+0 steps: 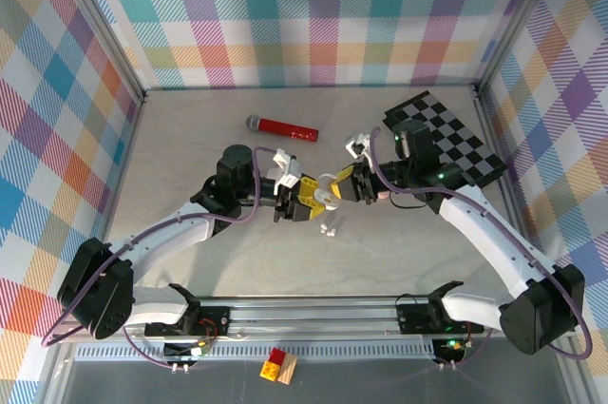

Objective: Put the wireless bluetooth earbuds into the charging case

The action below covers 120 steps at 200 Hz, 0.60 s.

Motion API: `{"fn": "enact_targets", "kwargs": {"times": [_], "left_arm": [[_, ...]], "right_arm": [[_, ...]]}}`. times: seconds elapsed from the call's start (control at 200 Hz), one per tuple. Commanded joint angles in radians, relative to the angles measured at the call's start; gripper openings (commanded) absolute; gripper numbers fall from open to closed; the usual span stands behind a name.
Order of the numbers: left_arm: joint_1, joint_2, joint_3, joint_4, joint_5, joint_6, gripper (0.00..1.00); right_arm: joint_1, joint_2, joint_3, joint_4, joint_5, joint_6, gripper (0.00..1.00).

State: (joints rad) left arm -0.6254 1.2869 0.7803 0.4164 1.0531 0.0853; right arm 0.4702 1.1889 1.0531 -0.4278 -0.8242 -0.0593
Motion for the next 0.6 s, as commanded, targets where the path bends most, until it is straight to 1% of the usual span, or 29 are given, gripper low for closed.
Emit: {"fn": "enact_targets", "kwargs": {"times": [0.0,0.04,0.14,0.29,0.31,0.445,0.525,0.595], "left_arm": [[-0.007,-0.037,0.002,0.036,0.034,0.02,0.38],[-0.007,-0.037,0.002,0.031,0.029,0.024,0.38],[-0.005,-0.034,-0.003,0.025,0.005,0.029,0.38],[-0.001,-0.026,-0.004,0.023,-0.022,0.034,0.38],[0.001,-0.025,-0.007,0.024,-0.028,0.034,0.38],[0.02,-0.011,-0.017,0.059,-0.051,0.028,0.38],[0.038,0.003,-0.031,0.11,-0.062,0.004,0.38],[0.057,0.015,-0.041,0.145,-0.076,-0.016,0.38]], "right_arm": [[-0.007,0.02,0.028,-0.019,-0.026,0.016,0.2],[-0.007,0.017,0.028,-0.017,-0.027,0.013,0.22],[-0.007,-0.002,0.021,-0.007,-0.011,-0.001,0.39],[-0.007,-0.049,-0.005,0.0,0.008,-0.03,0.55],[-0.007,-0.057,-0.011,0.005,0.016,-0.063,0.57],[-0.007,-0.142,-0.069,0.048,0.073,-0.072,0.63],[-0.007,-0.205,-0.113,0.08,0.102,-0.067,0.66],[-0.007,-0.257,-0.156,0.121,0.134,-0.047,0.67]]}}
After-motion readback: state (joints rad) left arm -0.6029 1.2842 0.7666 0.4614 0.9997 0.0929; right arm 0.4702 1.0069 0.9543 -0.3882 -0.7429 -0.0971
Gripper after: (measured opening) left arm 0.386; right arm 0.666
